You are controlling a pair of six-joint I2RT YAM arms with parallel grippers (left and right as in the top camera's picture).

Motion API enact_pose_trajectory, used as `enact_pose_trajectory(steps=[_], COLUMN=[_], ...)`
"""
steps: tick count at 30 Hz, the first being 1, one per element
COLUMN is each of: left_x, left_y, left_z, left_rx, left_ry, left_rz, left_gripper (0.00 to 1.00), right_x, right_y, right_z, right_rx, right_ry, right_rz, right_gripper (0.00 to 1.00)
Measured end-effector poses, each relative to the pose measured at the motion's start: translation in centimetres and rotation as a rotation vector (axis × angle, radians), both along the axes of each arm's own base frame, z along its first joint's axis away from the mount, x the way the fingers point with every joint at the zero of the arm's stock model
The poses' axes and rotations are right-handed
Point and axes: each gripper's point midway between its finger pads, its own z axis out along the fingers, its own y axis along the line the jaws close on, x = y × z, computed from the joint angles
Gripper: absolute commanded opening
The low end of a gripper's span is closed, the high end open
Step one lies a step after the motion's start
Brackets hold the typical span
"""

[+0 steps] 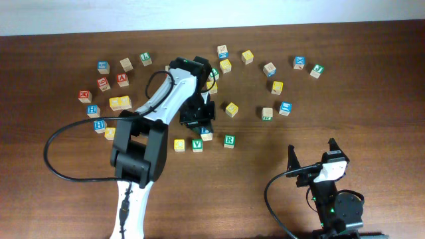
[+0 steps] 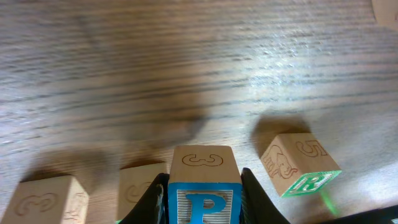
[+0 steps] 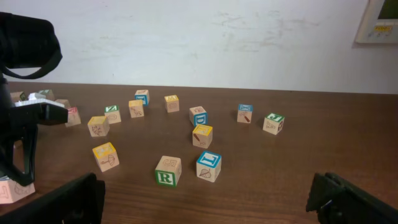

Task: Spell out CVPR
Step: 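Lower the blue P block between V and R, open gripper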

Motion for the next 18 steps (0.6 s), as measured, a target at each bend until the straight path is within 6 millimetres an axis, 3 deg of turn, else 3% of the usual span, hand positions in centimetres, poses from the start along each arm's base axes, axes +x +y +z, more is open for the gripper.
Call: enact_pose_trajectory(steps=[4,11,16,18], left_x=[-1.9,-1.7,-3.2,-3.3], left_y=[-2.9,-1.2,-2.9,-3.0], left_z=[-0.1,-0.6,-0.6,-0.6], left_rx=[0.008,0.220,0.230,0.233], left_ry=[-0.007,-0.067,-0.071,-0.074], left_rz=[-0.090,-0.036,-0.094,-0.097], left_gripper=[0.16,0.17,0.22,0.30], right_x=[0.0,0.0,0.0,0.0], right_y=[0.0,0.0,0.0,0.0], right_z=[0.0,0.0,0.0,0.0], right_rx=[0.000,0.001,0.000,0.000], right_ry=[0.000,0.000,0.000,0.000], right_rz=[0.000,0.000,0.000,0.000], right_gripper=[0.98,0.98,0.98,0.98])
